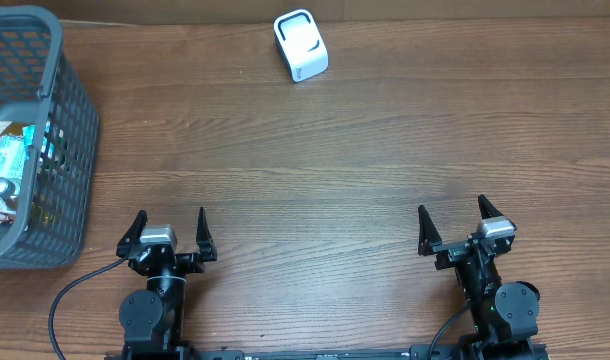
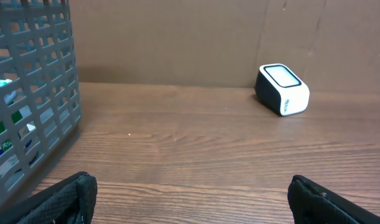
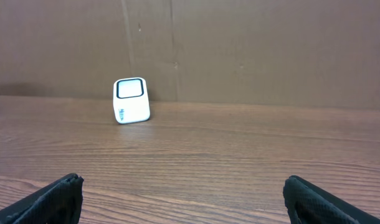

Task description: Scan the item barcode

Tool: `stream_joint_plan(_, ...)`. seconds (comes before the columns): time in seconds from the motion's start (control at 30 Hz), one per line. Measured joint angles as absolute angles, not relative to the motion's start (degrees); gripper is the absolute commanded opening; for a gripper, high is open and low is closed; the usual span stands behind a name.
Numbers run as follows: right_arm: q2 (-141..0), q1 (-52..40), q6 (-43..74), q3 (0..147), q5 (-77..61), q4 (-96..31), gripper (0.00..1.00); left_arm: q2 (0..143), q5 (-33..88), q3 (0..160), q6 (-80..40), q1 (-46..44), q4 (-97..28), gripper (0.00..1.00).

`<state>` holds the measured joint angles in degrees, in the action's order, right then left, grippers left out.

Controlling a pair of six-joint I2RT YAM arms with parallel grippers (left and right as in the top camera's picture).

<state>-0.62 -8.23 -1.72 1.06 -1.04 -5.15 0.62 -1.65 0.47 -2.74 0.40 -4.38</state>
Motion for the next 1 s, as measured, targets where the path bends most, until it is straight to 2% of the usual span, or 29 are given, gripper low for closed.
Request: stream_joint_plan(1.0, -0.6, -8.2, -1.7, 1.1, -1.0, -5.1, 1.0, 0.6, -2.3, 0.5, -2.7, 0.4, -4.2, 0.99)
